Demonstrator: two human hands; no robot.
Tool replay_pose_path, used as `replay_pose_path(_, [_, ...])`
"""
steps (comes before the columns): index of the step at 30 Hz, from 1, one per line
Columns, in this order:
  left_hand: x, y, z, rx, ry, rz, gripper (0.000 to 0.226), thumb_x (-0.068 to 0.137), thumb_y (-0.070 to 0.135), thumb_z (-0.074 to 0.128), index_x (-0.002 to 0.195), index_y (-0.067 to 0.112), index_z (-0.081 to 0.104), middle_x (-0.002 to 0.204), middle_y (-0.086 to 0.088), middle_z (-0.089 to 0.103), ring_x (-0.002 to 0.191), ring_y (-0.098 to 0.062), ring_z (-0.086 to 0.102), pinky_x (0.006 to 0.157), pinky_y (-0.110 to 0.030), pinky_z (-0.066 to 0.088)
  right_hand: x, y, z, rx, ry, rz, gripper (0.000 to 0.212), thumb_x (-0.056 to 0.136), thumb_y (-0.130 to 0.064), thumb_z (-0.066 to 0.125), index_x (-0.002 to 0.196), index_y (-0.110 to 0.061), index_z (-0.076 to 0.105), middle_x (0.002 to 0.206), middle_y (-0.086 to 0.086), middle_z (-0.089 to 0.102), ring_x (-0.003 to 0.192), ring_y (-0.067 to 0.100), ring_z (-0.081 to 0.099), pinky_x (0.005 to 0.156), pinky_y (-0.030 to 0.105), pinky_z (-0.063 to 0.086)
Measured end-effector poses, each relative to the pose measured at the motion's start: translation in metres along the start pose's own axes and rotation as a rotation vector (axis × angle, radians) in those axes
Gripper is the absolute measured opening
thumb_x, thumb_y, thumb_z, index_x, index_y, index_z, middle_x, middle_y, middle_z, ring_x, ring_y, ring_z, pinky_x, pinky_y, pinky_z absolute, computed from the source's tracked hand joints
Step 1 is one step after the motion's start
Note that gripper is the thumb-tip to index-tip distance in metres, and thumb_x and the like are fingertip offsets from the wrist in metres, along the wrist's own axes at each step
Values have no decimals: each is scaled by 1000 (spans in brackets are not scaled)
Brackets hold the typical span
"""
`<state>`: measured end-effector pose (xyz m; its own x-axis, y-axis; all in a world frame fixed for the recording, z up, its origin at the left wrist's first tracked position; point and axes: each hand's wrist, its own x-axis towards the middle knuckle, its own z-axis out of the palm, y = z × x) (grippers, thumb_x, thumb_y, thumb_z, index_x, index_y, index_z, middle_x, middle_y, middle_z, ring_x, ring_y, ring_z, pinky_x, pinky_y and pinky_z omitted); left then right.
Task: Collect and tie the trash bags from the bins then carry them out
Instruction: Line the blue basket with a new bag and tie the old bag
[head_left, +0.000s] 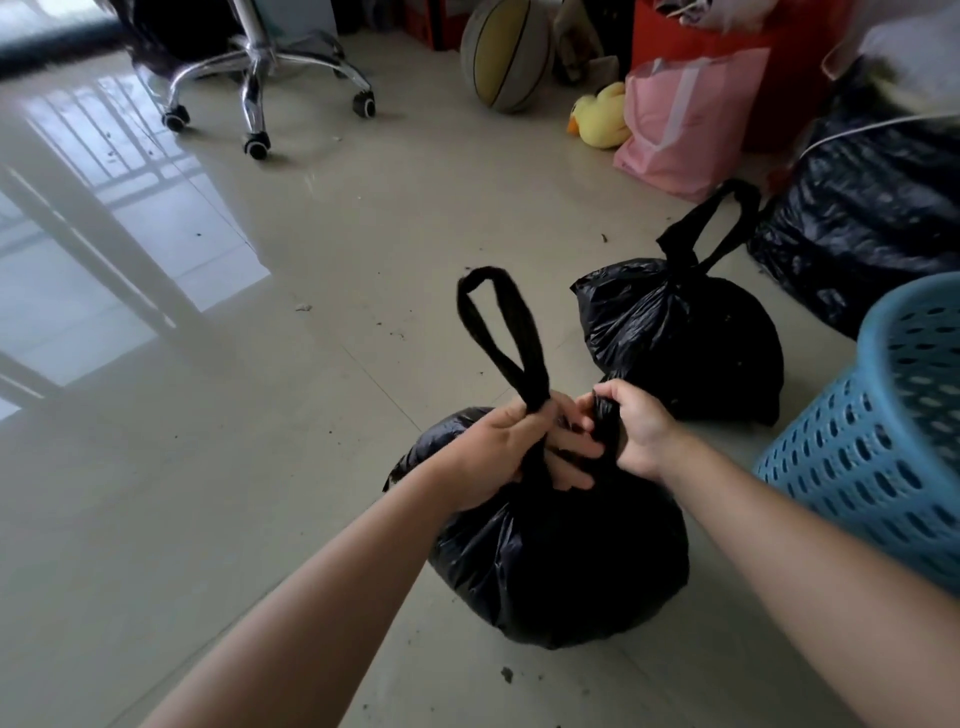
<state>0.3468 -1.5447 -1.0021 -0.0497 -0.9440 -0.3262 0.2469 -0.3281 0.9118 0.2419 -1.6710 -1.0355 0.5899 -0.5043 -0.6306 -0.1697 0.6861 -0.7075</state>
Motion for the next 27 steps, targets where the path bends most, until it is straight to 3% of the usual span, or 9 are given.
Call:
replay_pose_path(2, [5,-8,1,53,171,-82,30,101,21,24,79,16,45,38,5,58,29,-5,49,38,-15,41,-3,-2,-6,-87,41,-13,49,96,-21,29,54,-7,51,38,1,52,39,12,50,47,24,41])
replay_pose_path(4, [12,-11,-1,148,278,-239,26,100,23,30,77,17,42,32,9,44,25,-4,34,30,-11,25,-8,-6,-15,-362,106,-68,35,95,-16,40,61,-11,50,50,2,52,41,8,47,35,15,40])
replay_pose_path(6, [16,-11,-5,340,331,-380,12,95,24,42,97,14,45,57,3,51,43,-9,44,33,-13,28,-11,-11,-24,-482,88,-90,30,92,-10,48,62,-13,48,51,1,44,33,4,42,30,12,32])
replay_pose_path(10, [23,-17,-8,876,365,-408,71,76,45,65,128,6,36,119,-11,54,108,-27,54,77,-28,43,-15,-24,-30,-429,51,-158,31,88,-1,52,59,-13,49,32,-7,47,30,1,43,31,10,33])
replay_pose_path(15, [29,-29,4,1243,498,-344,77,69,74,51,106,6,54,107,-9,64,104,-29,61,71,-31,43,-24,-35,-14,-379,-185,-194,28,89,6,42,68,-8,54,41,0,61,39,6,57,40,14,45])
replay_pose_path(19, [33,-31,8,1191,564,-411,72,78,73,35,97,10,64,93,-7,64,97,-28,63,65,-28,40,-25,-39,-1,-375,-301,-257,33,87,13,37,75,-9,58,53,-4,69,52,3,65,48,13,50])
replay_pose_path(23, [29,-28,4,1023,622,-374,50,94,41,31,99,4,63,107,-17,66,100,-34,60,72,-31,41,-19,-34,-3,-406,-188,-282,32,88,15,34,100,-7,55,76,-4,74,73,6,67,59,14,52])
replay_pose_path(25, [26,-23,-1,821,559,-334,42,94,33,33,93,3,62,97,-17,66,93,-33,60,75,-32,44,-15,-32,-8,-693,-10,-418,43,86,17,35,122,-4,48,116,9,64,107,15,58,83,22,49])
replay_pose_path(27, [22,-19,-6,585,494,-260,33,94,28,39,75,8,57,70,-8,58,70,-22,59,62,-25,43,-11,-27,-9,-1169,7,-515,62,81,14,40,136,-14,37,148,5,34,138,20,28,110,29,27])
